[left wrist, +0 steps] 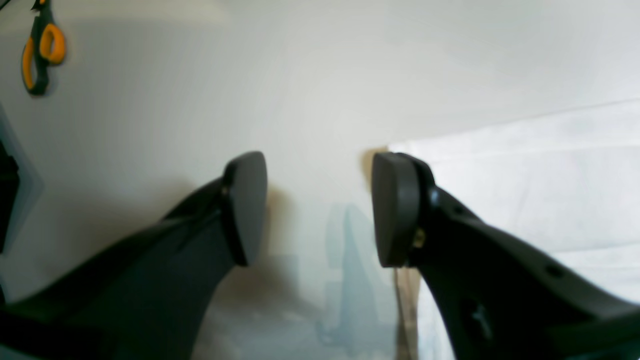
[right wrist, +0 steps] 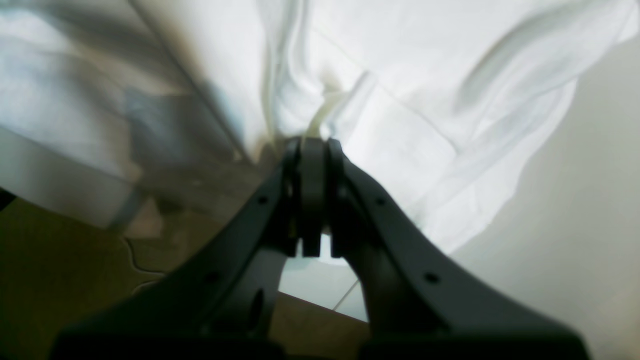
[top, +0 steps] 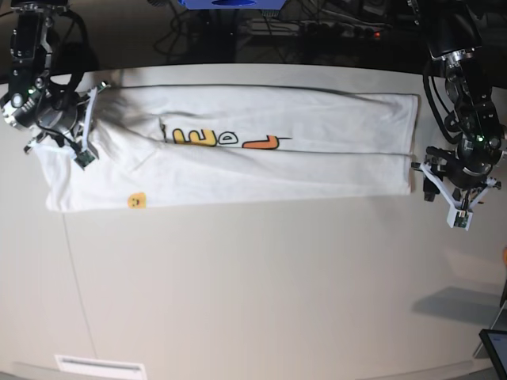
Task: Fold the T-shirt properly
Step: 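Move the right gripper to one end of the folded strip, then grasp the strip's edge near each end with both grippers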
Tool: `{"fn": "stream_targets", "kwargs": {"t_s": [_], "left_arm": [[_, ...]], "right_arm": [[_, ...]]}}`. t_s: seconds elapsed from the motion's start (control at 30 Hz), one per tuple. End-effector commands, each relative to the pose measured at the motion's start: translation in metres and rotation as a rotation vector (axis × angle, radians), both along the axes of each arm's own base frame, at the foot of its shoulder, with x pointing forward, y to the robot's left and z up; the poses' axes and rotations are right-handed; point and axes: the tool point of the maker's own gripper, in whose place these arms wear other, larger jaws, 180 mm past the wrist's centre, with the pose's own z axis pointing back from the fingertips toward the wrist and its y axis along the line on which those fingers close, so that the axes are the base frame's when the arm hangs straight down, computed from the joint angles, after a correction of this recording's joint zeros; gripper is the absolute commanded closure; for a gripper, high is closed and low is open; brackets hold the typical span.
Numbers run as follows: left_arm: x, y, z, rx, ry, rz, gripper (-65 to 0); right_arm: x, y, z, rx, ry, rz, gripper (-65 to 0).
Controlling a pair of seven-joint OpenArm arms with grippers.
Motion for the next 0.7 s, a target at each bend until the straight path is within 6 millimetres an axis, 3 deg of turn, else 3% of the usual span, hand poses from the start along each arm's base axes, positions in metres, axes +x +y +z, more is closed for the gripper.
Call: {"fn": "stream_targets", "kwargs": {"t_s": [0.0,0.17,0.27,0.37,0.47,0.67], "left_arm": [[0.008,0.005,0.015,0.022,-0.044,-0.002,-33.4],[0.007,0.005,0.014,0.022,-0.041,-0.002,-33.4],[0.005,0.005,0.013,0.022,-0.036,-0.003,-33.4],[0.005,0.005,0.013,0.022,-0.036,-0.003,-33.4],[0.005,0.005,0.012,0.022,-0.034,-0.003,-33.4],[0.007,0.004,0.014,0.017,-0.042,-0.003,-33.4]], "right_arm": [[0.007,-0.005,0.008,-0.012,-0.031,-0.001,-0.1],[0.006,-0.002,0.006,-0.001,-0.031,-0.017,-0.9],[0.006,-0.002,0.006,0.013,-0.034,-0.044,-9.1],[0.001,-0.011,0.006,0.009,-0.022,-0.111,-21.6],[0.0,-0.026,0.01,0.001,-0.036,-0.165,-29.5],[-0.004,-0.066,0.023,-0.032,-0.081,-0.294,-29.9]]}}
